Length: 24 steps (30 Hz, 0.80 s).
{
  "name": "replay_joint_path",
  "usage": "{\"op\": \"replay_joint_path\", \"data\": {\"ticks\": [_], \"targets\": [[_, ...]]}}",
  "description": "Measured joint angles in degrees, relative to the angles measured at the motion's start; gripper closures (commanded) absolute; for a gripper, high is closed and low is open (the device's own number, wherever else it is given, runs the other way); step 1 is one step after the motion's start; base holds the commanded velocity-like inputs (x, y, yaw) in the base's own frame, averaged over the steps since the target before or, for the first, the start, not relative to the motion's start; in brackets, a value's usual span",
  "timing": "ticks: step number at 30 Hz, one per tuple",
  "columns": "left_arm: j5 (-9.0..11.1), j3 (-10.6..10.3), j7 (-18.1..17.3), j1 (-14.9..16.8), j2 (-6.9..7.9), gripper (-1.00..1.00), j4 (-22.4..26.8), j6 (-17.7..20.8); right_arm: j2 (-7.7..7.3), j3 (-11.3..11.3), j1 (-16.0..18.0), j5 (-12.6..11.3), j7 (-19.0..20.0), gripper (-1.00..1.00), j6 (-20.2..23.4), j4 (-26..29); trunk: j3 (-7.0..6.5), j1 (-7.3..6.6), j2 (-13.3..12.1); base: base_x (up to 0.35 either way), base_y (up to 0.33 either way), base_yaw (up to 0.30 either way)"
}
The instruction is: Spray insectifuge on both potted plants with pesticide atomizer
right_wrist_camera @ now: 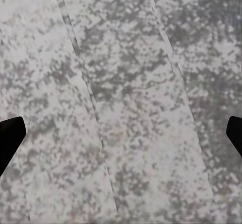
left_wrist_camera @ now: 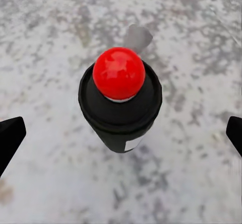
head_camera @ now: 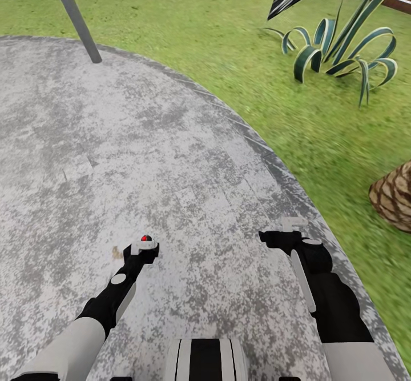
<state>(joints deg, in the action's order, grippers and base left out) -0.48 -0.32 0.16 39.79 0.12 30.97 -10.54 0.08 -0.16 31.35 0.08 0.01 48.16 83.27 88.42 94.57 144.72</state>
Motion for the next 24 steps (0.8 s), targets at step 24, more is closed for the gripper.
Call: {"op": "replay_joint_path", "data": {"ticks": [24], "targets": [[0.00, 0.00, 0.00, 0.00, -0.04, -1.00, 0.00, 0.00, 0.00, 0.00, 0.00, 0.00, 0.03, -1.00, 0.00, 0.03, 0.69, 0.00, 0.00, 0.034, 0.004, 0.000]]}}
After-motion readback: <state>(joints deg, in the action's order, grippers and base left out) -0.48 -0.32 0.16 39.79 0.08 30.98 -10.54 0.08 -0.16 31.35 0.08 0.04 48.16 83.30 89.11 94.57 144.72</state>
